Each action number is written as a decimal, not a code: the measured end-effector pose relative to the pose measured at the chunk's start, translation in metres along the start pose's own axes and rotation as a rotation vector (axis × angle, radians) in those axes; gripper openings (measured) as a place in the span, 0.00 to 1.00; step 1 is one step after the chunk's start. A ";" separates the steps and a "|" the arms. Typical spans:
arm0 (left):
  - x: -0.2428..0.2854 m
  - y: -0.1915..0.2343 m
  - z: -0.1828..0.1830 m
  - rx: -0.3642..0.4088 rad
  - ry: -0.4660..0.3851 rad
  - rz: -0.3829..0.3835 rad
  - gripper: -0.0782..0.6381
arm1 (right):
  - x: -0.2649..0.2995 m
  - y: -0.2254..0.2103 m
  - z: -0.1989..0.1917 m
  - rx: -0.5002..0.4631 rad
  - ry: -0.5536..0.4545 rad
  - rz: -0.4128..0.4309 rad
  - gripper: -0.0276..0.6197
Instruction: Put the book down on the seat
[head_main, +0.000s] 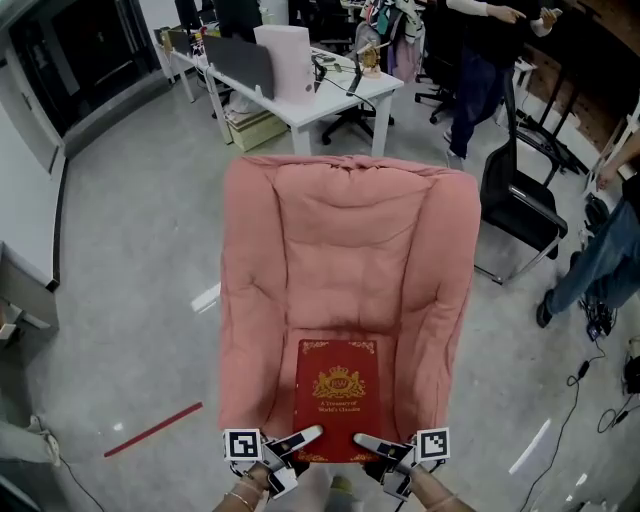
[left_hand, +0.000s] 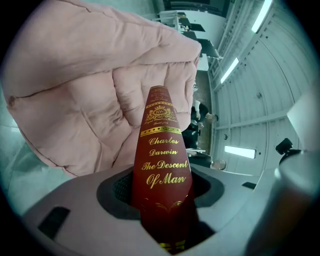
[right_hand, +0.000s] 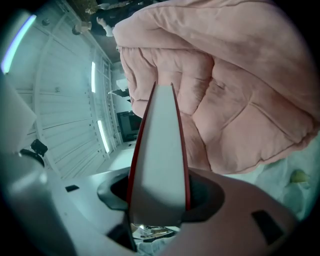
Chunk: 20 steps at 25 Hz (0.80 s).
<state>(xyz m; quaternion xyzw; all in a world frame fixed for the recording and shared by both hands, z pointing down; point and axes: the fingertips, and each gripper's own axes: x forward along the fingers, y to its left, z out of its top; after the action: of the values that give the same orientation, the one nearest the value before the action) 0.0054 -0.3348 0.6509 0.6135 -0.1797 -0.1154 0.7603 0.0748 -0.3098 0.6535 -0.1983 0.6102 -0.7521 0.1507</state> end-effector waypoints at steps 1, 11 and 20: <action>0.002 0.004 0.003 -0.008 0.002 0.006 0.45 | 0.002 -0.003 0.003 0.007 -0.003 -0.004 0.44; 0.018 0.048 0.032 -0.025 0.029 0.031 0.45 | 0.016 -0.048 0.030 0.026 -0.023 -0.046 0.44; 0.032 0.081 0.051 -0.069 0.026 0.047 0.45 | 0.028 -0.083 0.050 0.061 -0.023 -0.067 0.44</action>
<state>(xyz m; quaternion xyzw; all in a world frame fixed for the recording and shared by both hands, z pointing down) 0.0094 -0.3751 0.7430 0.5838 -0.1802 -0.0955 0.7858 0.0760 -0.3483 0.7463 -0.2226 0.5784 -0.7725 0.1383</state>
